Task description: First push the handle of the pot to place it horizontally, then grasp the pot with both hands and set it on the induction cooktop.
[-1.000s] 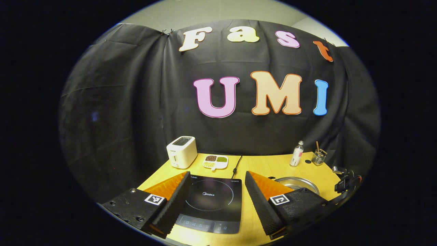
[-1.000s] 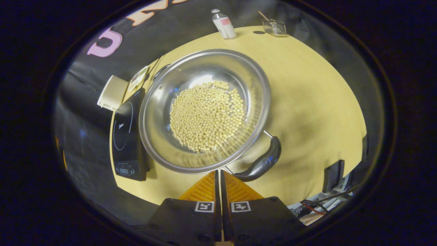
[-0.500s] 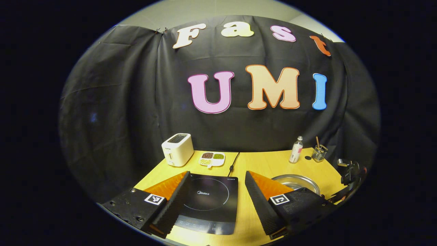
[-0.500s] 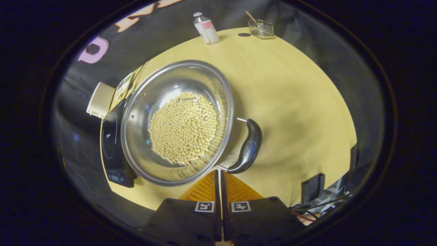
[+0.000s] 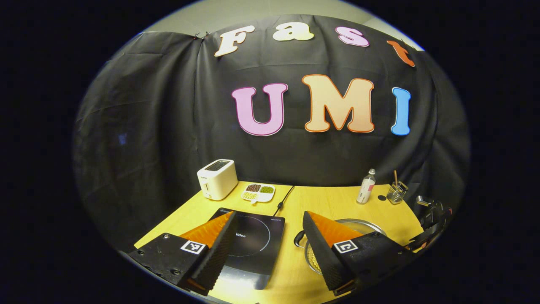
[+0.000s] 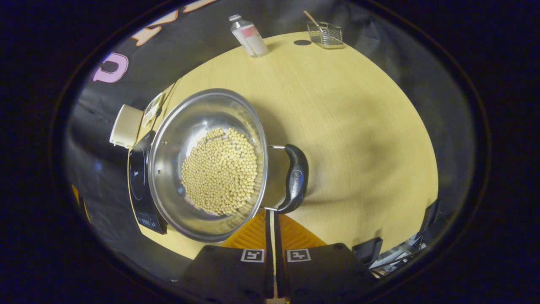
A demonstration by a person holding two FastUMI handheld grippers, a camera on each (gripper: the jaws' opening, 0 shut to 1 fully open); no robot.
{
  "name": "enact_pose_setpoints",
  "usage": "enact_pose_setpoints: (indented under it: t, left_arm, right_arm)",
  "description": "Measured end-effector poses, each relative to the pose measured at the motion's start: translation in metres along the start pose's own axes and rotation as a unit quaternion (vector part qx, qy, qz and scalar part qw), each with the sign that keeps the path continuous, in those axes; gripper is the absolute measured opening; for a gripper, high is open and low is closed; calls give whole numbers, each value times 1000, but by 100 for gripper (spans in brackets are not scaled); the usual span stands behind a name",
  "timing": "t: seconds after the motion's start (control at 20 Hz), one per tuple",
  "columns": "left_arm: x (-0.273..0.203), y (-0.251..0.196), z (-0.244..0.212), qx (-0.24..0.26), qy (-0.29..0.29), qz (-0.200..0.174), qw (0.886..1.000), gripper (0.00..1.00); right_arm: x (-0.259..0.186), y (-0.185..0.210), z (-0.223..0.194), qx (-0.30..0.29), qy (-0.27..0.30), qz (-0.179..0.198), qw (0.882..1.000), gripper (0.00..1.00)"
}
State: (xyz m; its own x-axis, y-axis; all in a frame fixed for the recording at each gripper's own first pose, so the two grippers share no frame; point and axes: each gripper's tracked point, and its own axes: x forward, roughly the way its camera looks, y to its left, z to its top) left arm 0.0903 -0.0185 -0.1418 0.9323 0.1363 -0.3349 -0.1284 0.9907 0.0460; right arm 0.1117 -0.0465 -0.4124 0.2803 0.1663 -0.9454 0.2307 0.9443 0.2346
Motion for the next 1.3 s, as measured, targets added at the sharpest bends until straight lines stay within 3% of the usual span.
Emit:
enact_pose_setpoints:
  t: [0.1,0.15,0.25,0.35,0.4,0.45,0.85,0.9,1.0,1.05,1.15,1.3]
  left_arm:
    - [0,-2,-6,-1,10,11,1000,95]
    - [0,-1,-7,0,13,17,1000,95]
    - [-1,0,-7,1,16,32,999,94]
    - [-2,3,-8,0,18,51,999,94]
    - [-3,3,-8,-2,18,57,998,94]
    - [-4,2,-9,-3,20,62,998,95]
    - [-6,-7,-17,-1,33,86,996,95]
    - [-7,-9,-17,0,34,87,996,95]
    - [-7,-14,-20,1,37,89,995,95]
    - [-8,-15,-21,1,38,88,995,95]
    - [-6,-22,-25,-1,42,81,996,95]
    - [0,-31,-36,2,49,62,997,95]
  right_arm:
    - [1,-4,11,7,1,7,1000,5]
    - [1,-4,16,9,2,11,1000,0]
    - [2,-4,23,9,5,17,1000,10]
    - [4,-5,27,3,8,23,1000,5]
    - [5,-6,32,-2,8,25,1000,15]
    - [4,-6,34,-5,8,27,1000,5]
    - [8,-6,51,-6,15,51,999,5]
    - [8,-6,52,-4,15,54,998,0]
    - [3,-5,54,2,15,63,998,8]
    - [5,-8,55,4,10,65,998,21]
    - [-4,-14,58,13,2,74,997,11]
    - [-21,-11,66,31,-23,114,993,56]
